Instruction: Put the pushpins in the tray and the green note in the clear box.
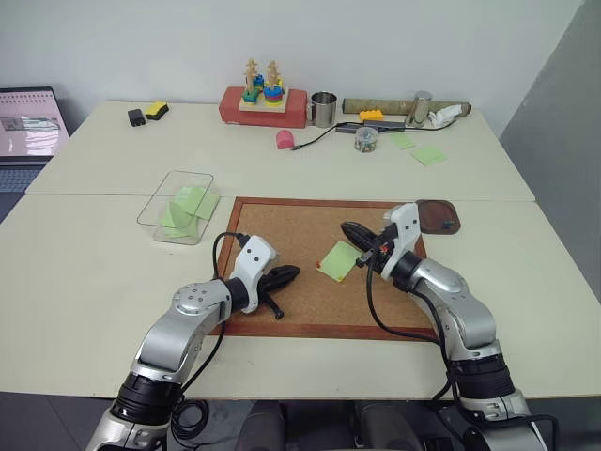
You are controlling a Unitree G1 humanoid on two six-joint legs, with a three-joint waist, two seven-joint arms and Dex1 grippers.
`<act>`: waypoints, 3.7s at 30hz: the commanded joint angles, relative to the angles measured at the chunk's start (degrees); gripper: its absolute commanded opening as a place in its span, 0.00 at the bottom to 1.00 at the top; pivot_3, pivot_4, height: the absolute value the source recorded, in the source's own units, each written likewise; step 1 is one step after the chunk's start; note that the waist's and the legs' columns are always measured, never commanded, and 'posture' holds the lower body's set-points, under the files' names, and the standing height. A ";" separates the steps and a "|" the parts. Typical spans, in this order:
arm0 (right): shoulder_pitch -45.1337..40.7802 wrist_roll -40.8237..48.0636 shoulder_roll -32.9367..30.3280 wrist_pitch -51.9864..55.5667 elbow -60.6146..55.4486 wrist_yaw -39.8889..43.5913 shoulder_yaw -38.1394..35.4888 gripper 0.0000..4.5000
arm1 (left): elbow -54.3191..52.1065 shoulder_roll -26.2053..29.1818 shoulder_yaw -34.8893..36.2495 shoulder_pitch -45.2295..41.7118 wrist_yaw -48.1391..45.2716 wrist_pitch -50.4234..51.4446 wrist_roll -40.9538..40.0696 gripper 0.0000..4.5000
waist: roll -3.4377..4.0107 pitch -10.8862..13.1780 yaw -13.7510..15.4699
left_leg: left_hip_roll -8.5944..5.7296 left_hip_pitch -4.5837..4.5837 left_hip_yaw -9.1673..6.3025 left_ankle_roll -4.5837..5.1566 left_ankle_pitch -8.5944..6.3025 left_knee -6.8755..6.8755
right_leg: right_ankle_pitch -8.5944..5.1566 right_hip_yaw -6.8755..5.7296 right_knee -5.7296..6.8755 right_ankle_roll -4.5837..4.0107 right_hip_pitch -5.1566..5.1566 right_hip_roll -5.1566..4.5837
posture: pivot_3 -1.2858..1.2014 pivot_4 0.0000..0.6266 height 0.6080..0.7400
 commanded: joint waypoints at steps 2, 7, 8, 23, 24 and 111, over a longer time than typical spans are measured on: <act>-4.48 -3.47 -1.97 -3.16 4.59 -8.54 -7.16 0.00 | 0.40 0.44 -0.86 0.72 -0.56 0.75 0.58 0.00 | 0.00 0.00 -0.01 | 0.00 0.00 0.01 0.00 0.00 0.00 | 0.00 0.01 0.00 0.00 0.00 0.00 | 0.52 0.24 1.00; -10.89 -5.39 -6.35 -6.15 17.63 -14.03 -13.62 0.00 | -0.33 0.50 -0.89 1.21 -0.63 0.95 0.34 0.00 | 0.00 0.00 0.05 | -0.02 -0.01 0.05 0.00 0.00 -0.01 | 0.06 0.04 -0.02 -0.10 0.00 -0.01 | 0.52 0.24 1.00; -12.43 -4.62 -7.07 -6.28 20.74 -13.98 -15.05 0.00 | -0.53 0.54 -0.85 1.34 -0.65 1.00 0.28 0.00 | 0.00 0.00 0.01 | -0.02 0.00 0.05 0.00 0.00 -0.03 | 0.13 0.04 -0.03 -0.23 0.00 -0.01 | 0.52 0.24 1.00; -23.41 -3.60 -11.95 -12.94 48.56 -11.36 -19.47 0.17 | -2.35 1.11 0.28 2.83 -0.54 1.50 0.07 0.00 | 0.06 0.03 -0.61 | -0.02 0.03 0.17 0.01 0.00 -0.05 | 0.15 0.16 -0.04 -0.26 0.00 -0.01 | 0.52 0.24 1.00; -23.39 -3.55 -12.03 -13.08 48.86 -11.13 -19.45 0.22 | -2.41 1.12 0.32 2.85 -0.50 1.56 0.05 0.00 | 0.06 0.03 -0.62 | -0.02 0.03 0.17 0.01 0.00 -0.06 | 0.15 0.15 -0.04 -0.26 0.00 -0.01 | 0.52 0.24 1.00; -8.09 0.65 -10.08 -3.54 8.52 4.68 -6.40 0.00 | -2.77 2.01 0.48 3.07 -2.43 3.03 -0.63 0.00 | 0.16 -0.02 -0.46 | -0.02 0.01 0.05 0.01 0.00 0.00 | 0.01 0.06 -0.05 0.07 0.01 0.00 | 0.52 0.24 1.00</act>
